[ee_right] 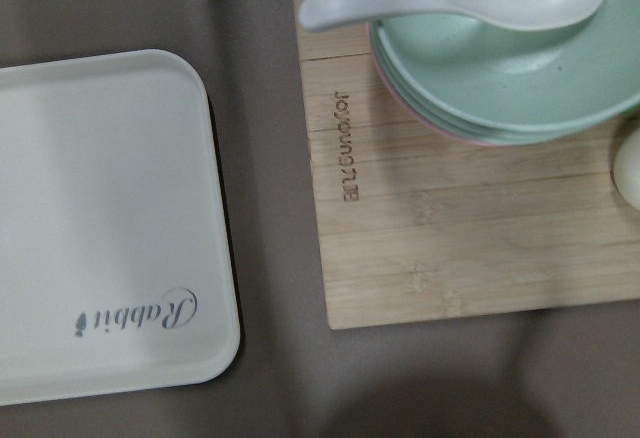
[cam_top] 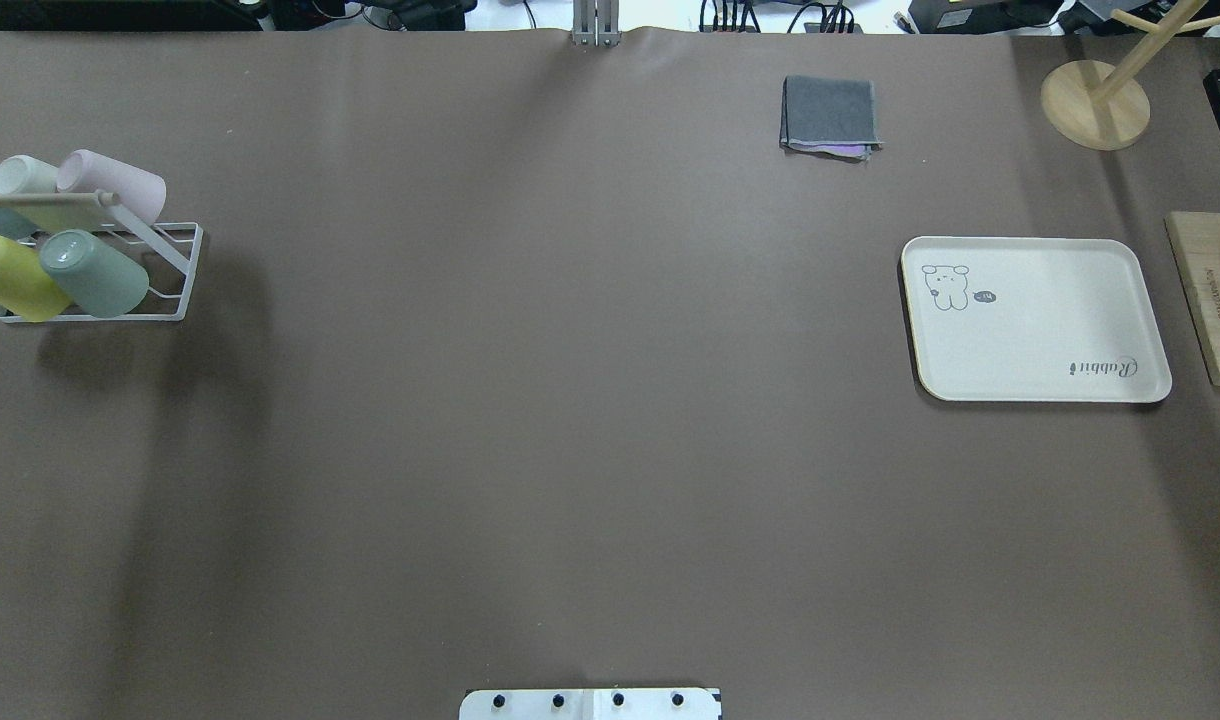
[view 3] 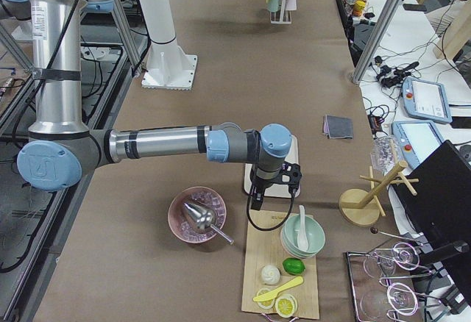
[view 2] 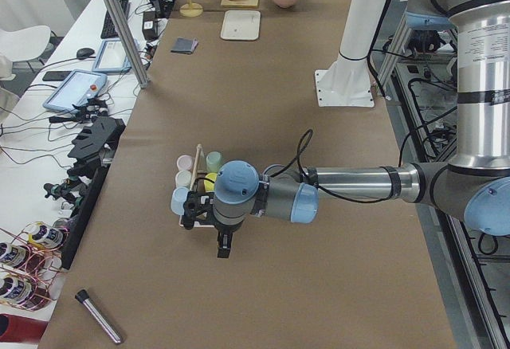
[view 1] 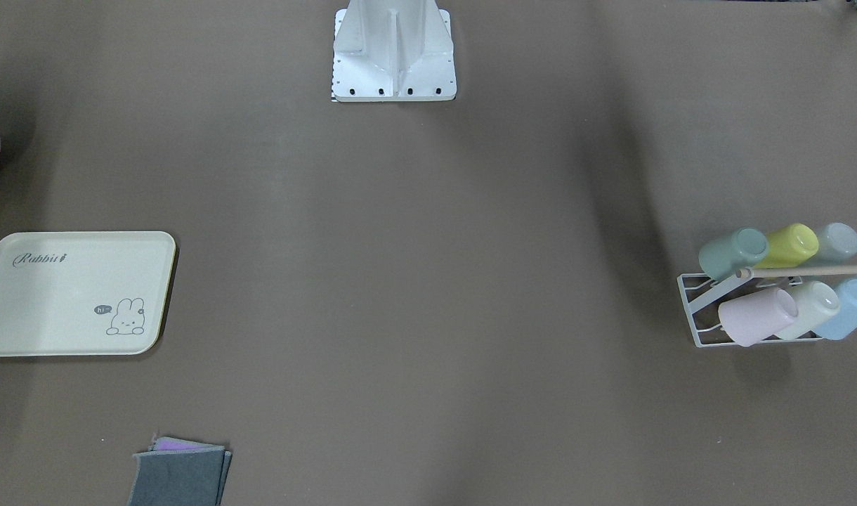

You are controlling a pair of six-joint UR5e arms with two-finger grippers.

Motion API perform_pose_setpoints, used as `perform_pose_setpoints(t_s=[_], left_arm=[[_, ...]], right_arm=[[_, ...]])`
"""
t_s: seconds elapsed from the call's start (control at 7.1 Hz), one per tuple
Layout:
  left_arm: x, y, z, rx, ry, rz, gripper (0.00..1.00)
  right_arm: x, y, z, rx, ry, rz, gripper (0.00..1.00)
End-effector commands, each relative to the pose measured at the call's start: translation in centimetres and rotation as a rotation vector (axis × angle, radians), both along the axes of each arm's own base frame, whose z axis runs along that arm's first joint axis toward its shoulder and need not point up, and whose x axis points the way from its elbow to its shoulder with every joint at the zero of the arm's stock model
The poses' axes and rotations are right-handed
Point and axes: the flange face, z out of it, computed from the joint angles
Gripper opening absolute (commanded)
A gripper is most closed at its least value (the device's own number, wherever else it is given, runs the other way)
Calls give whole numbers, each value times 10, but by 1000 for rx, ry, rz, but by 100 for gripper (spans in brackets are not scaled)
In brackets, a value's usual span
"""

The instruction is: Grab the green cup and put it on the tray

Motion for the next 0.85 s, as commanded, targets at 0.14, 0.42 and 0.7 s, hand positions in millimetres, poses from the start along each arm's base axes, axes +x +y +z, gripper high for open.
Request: perform_pose_setpoints(t_s=[0.14,0.42,0.7], left_arm=[[31,-44,-105,-66,-37,70,98],[64,-40,-160,53,-48,150,98],[108,-29,-207,165,-82,237,98]], right_arm=[[-65,-41,20,-11,11,-20,100],[-101,-52,24,-13,33,-80,99],[-142,-62,20,-6,63,-132,98]])
